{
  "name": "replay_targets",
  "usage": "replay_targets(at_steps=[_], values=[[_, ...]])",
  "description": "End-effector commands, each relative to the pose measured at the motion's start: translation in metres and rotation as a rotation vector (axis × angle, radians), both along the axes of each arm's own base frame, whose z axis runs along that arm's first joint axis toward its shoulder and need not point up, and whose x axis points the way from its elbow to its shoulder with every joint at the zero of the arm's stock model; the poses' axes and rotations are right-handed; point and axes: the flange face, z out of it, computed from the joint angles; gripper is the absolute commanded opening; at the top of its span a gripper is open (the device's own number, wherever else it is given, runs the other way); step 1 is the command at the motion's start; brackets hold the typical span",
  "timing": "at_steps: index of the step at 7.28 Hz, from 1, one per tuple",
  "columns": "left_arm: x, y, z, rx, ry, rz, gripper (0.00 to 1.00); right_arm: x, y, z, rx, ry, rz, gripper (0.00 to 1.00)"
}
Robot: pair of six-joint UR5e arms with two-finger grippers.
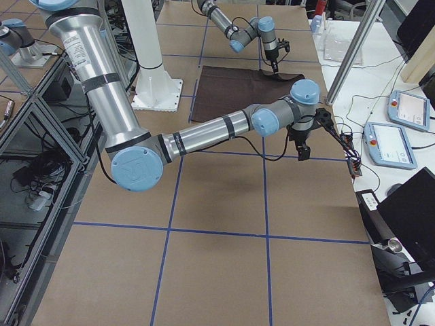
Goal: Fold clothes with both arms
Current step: 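Fold the grasped sleeve inward across the shirt body with the left gripper, then move both grippers down to the shirt hem corners nearest the robot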
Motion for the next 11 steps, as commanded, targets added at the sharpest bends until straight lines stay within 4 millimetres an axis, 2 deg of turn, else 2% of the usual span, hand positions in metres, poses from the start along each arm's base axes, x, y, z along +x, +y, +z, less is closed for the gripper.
replay_targets(at_steps=[1, 2, 3, 4, 5, 6, 7, 8, 9, 10, 11], values=[[0.013, 0.005, 0.003, 0.083, -0.055, 0.09, 1.0, 0.0, 0.0, -0.001, 0.004, -0.001, 0.0, 1.0], [0.011, 0.007, -0.007, 0.092, -0.068, 0.106, 1.0, -0.005, 0.002, -0.008, 0.016, -0.006, -0.007, 1.0], [0.001, 0.017, -0.029, 0.096, -0.074, 0.116, 1.0, -0.009, 0.007, -0.016, 0.028, -0.019, -0.018, 1.0], [-0.02, 0.035, -0.042, 0.101, -0.067, 0.119, 1.0, -0.025, 0.019, -0.022, -0.002, -0.063, -0.037, 1.0], [-0.041, 0.058, -0.037, 0.115, -0.05, 0.123, 1.0, -0.053, 0.04, -0.045, -0.056, -0.097, -0.007, 1.0], [-0.063, 0.081, -0.028, 0.132, -0.031, 0.125, 1.0, -0.082, 0.075, -0.064, -0.105, -0.126, 0.015, 1.0], [-0.068, 0.125, -0.013, 0.155, -0.005, 0.165, 1.0, -0.107, 0.138, -0.084, -0.145, -0.133, 0.061, 1.0], [-0.072, 0.159, -0.019, 0.172, 0.028, 0.192, 1.0, -0.131, 0.191, -0.108, -0.193, -0.15, 0.117, 1.0], [-0.074, 0.197, -0.004, 0.135, 0.047, 0.205, 1.0, -0.161, 0.223, -0.119, -0.239, -0.169, 0.163, 1.0], [-0.081, 0.223, 0.001, 0.107, 0.066, 0.207, 1.0, -0.193, 0.249, -0.111, -0.255, -0.188, 0.191, 1.0], [-0.088, 0.246, 0.015, 0.089, 0.063, 0.224, 1.0, -0.227, 0.288, -0.105, -0.27, -0.228, 0.244, 1.0]])
